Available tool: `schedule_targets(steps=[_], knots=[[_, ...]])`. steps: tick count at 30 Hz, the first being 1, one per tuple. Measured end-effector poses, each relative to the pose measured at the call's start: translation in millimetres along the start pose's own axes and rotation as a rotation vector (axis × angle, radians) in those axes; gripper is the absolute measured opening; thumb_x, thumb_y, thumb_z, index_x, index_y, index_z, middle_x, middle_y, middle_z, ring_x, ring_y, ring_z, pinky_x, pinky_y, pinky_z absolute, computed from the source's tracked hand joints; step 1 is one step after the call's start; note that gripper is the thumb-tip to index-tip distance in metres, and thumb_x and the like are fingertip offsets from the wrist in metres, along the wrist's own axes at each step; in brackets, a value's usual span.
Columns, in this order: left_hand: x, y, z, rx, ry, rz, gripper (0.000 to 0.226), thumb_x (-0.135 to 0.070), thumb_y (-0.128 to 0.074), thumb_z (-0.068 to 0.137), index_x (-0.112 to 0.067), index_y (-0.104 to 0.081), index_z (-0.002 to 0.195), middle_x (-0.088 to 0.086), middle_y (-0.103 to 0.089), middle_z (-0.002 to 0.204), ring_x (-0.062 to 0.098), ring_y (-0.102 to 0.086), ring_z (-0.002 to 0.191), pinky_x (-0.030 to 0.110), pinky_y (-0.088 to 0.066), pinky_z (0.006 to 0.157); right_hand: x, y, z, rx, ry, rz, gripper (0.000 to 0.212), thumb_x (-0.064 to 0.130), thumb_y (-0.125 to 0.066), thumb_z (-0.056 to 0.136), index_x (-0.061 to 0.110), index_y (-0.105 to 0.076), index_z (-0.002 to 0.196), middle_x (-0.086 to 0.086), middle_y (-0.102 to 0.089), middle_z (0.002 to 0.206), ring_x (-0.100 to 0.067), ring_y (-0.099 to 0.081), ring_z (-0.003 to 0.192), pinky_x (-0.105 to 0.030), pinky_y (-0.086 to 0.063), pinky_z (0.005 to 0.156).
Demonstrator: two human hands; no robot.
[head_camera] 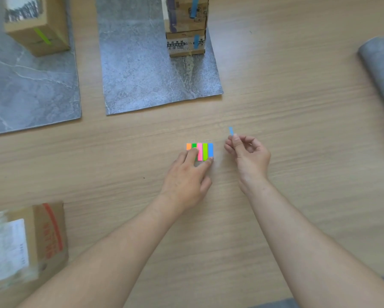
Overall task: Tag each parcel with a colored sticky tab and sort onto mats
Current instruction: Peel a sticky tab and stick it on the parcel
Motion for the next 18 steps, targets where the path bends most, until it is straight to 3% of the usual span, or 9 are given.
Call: schedule_targets(steps=[3, 6, 8, 15, 18], knots=[[14, 21, 8, -0.126, 0.120, -0.330, 0.037, -0.034, -0.055, 0.090, -0.018, -0.073, 0.118, 0.007, -0.061, 0.110, 0.026, -0.062, 0.095, 0.037, -0.054, 0.083, 7, -4, -19, 0.065, 0.042, -0.028, 0.005, -0.006, -0.073, 0.088, -0.003, -0.070, 0.091, -0.010, -0.073, 0.082, -0.018, -0.071, 0.077, -0.029, -0.060, 0.078], [41, 35, 4, -0.201, 0.489, -0.835, 0.012, -0.026, -0.071, 0.091, -0.019, -0.078, 0.095, -0.004, -0.072, 0.092, 0.008, -0.065, 0.080, 0.028, -0.053, 0.078, 14, -13, -38, 0.117, 0.064, -0.084, 0.008, -0.007, -0.077, 0.084, -0.001, -0.074, 0.089, -0.010, -0.076, 0.082, -0.019, -0.072, 0.076, -0.033, -0.061, 0.081], [44, 41, 0, -0.206, 0.592, -1.070, 0.005, -0.025, -0.075, 0.089, -0.021, -0.077, 0.087, -0.007, -0.074, 0.081, 0.003, -0.063, 0.069, 0.022, -0.051, 0.073, 17, -18, -52, 0.148, 0.077, -0.110, 0.010, -0.007, -0.078, 0.082, 0.000, -0.075, 0.089, -0.012, -0.077, 0.085, -0.021, -0.072, 0.078, -0.036, -0.062, 0.082], [44, 79, -31, -0.250, 0.505, -1.228, 0.008, -0.019, -0.082, 0.082, -0.012, -0.078, 0.085, 0.005, -0.077, 0.084, 0.006, -0.068, 0.073, 0.015, -0.052, 0.071, 27, -35, -104, 0.233, 0.135, -0.102, 0.012, -0.006, -0.081, 0.079, 0.000, -0.076, 0.088, -0.014, -0.077, 0.086, -0.021, -0.072, 0.079, -0.029, -0.058, 0.075], [43, 97, -48, -0.237, 0.435, -1.239, 0.003, -0.014, -0.081, 0.083, -0.012, -0.079, 0.084, -0.005, -0.076, 0.078, 0.001, -0.067, 0.074, 0.013, -0.050, 0.073, 29, -40, -131, 0.254, 0.156, -0.106, 0.013, -0.007, -0.083, 0.077, 0.002, -0.077, 0.086, -0.016, -0.076, 0.090, -0.021, -0.072, 0.081, -0.029, -0.058, 0.076]])
Point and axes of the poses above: each hand's wrist, its own z-axis towards the middle knuckle, its own y-axis out of the back of the hand, x = y × z, the point moved 10 cm from there along z, towards the middle knuckle
